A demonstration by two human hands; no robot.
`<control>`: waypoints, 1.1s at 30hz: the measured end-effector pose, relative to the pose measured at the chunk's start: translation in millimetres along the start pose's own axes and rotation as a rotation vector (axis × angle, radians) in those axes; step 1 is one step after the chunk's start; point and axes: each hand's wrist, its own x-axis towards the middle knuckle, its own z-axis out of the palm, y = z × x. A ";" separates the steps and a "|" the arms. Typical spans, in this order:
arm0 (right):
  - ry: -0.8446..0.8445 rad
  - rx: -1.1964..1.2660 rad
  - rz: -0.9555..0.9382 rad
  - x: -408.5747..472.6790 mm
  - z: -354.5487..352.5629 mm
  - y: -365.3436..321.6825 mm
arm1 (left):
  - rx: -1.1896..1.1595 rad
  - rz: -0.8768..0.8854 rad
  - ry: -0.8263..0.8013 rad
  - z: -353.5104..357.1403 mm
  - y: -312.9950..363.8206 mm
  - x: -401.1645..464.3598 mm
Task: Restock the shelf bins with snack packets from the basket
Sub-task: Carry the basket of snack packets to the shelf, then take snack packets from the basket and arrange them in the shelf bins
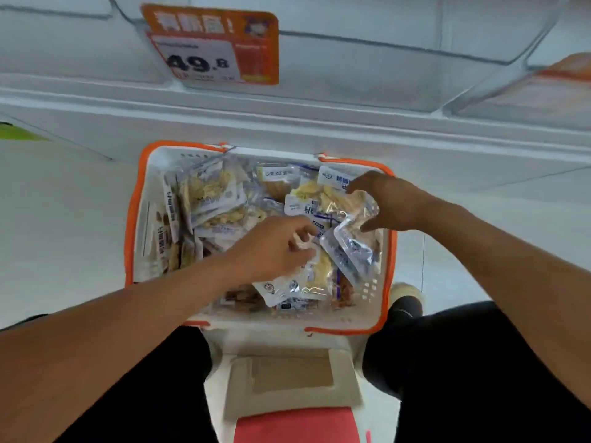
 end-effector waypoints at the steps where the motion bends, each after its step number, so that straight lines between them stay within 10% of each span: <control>1: -0.060 -0.047 -0.021 8.9 -4.8 0.9 | 0.003 0.036 0.019 -3.1 -2.8 12.2; 6: -0.193 -0.286 -0.127 37.2 9.7 -9.5 | 0.440 0.208 0.016 -7.0 -31.8 37.1; 23: -0.017 -0.498 -0.080 5.5 56.1 -54.4 | 0.692 0.187 -0.014 -14.9 -4.2 -12.8; 27: 0.050 -0.097 -0.088 -7.3 42.0 -40.7 | 0.513 0.217 0.093 -7.3 21.1 -21.5; 33: 0.223 0.861 -0.381 -73.8 -15.6 -66.5 | -0.368 -0.026 0.168 -15.3 47.5 -36.1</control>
